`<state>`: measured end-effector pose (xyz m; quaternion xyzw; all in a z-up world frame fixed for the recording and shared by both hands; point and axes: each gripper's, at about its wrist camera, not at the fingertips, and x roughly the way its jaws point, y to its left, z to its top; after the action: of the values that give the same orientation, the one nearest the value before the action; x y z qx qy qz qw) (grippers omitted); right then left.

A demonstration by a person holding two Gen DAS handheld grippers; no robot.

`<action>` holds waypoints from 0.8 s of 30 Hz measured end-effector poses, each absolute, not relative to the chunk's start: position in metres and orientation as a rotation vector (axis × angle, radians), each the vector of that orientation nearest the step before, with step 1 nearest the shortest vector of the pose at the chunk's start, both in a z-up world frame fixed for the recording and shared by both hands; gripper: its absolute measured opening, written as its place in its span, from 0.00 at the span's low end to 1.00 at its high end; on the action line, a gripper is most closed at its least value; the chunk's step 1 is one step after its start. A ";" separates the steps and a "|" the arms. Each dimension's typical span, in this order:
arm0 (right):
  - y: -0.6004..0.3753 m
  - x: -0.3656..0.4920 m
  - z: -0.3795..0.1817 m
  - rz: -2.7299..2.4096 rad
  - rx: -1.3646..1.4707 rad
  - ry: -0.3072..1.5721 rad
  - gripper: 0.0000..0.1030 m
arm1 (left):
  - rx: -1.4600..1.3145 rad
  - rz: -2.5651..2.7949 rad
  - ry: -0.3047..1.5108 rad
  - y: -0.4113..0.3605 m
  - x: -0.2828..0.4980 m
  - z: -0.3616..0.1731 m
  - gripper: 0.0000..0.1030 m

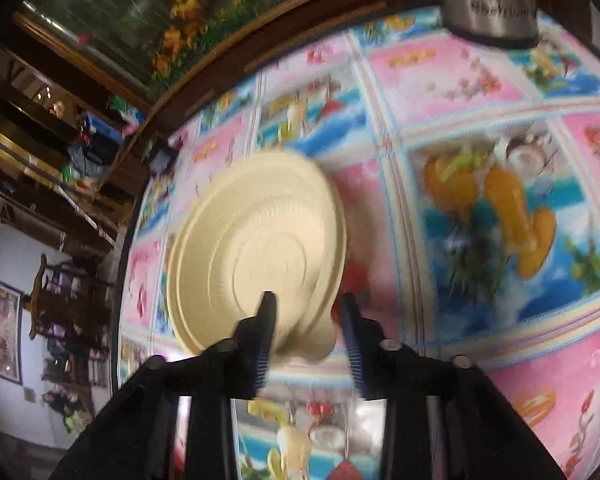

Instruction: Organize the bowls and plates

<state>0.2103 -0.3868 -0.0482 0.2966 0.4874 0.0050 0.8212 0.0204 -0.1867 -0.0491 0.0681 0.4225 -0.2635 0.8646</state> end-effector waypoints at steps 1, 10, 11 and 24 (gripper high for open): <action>-0.387 0.205 -0.049 0.001 0.630 1.057 0.24 | 0.146 -0.552 0.885 -0.187 0.020 -0.049 0.23; -0.408 0.100 -0.031 0.060 0.478 1.157 0.24 | 0.105 -0.582 0.849 -0.178 0.012 -0.039 0.23; -0.409 0.088 -0.030 0.076 0.458 1.169 0.27 | 0.100 -0.590 0.851 -0.177 0.009 -0.038 0.23; -0.438 -0.047 0.003 0.034 0.480 0.952 0.35 | 0.028 -0.668 0.907 -0.177 0.001 -0.004 0.23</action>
<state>-0.0465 -0.4380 0.0029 0.2288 0.4537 0.0163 0.8611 0.0012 -0.1769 -0.0042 0.0135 0.4298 -0.3164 0.8456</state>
